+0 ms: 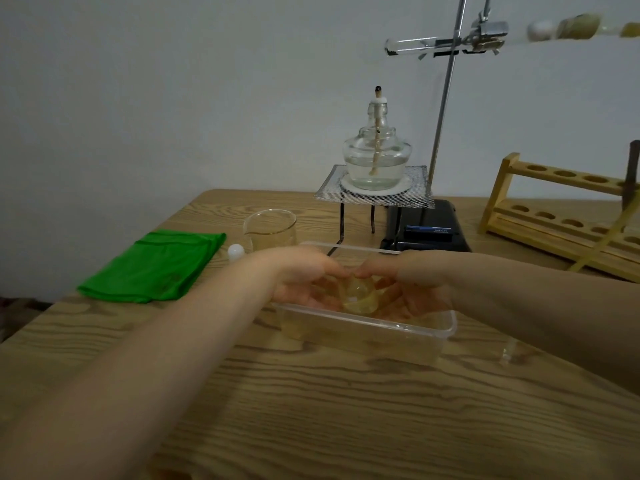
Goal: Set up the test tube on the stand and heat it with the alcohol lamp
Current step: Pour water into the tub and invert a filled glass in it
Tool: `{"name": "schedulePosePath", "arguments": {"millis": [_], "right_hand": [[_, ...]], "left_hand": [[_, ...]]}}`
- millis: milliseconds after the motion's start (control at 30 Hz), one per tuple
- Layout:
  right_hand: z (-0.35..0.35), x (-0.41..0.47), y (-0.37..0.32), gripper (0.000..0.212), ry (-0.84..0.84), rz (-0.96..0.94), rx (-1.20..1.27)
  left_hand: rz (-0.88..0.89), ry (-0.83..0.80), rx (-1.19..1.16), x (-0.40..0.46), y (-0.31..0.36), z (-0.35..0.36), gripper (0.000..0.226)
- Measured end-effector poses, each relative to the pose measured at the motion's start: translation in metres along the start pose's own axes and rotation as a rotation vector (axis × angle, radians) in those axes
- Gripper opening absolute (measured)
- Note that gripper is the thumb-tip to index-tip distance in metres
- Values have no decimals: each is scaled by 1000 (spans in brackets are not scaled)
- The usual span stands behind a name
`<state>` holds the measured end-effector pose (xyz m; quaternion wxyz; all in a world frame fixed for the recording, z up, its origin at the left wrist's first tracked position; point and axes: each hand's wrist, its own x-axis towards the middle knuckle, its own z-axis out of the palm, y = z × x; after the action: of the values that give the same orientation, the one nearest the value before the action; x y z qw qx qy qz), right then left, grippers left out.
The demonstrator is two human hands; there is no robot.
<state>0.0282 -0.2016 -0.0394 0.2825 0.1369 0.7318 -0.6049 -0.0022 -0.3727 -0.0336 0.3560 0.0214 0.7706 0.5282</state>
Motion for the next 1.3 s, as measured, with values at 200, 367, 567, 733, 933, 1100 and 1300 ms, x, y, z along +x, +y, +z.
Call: {"name": "schedulePosePath", "arguments": {"millis": [200,367,567,733,933,1100,1300], "right_hand": [[0,-6,-2,48,-20,20,17],[-5,-6,-8,60,-49,116,-13],[-3,1,-13,56,-33,142,-86],[-1,3,-13,42,6,75,-182],[1,5,-10,21,59,-70,-320],[0,10,-7,13,119,-157,-324],[6,5,-6,7,115,-204,-374]], "left_hand": [[13,-6,35,-2,2,2,24],[17,7,49,-2,3,6,22],[19,57,42,-5,4,10,14],[28,85,60,-5,3,13,29],[34,130,111,2,2,14,38],[53,159,197,6,0,14,38],[46,182,218,4,3,18,33]]}}
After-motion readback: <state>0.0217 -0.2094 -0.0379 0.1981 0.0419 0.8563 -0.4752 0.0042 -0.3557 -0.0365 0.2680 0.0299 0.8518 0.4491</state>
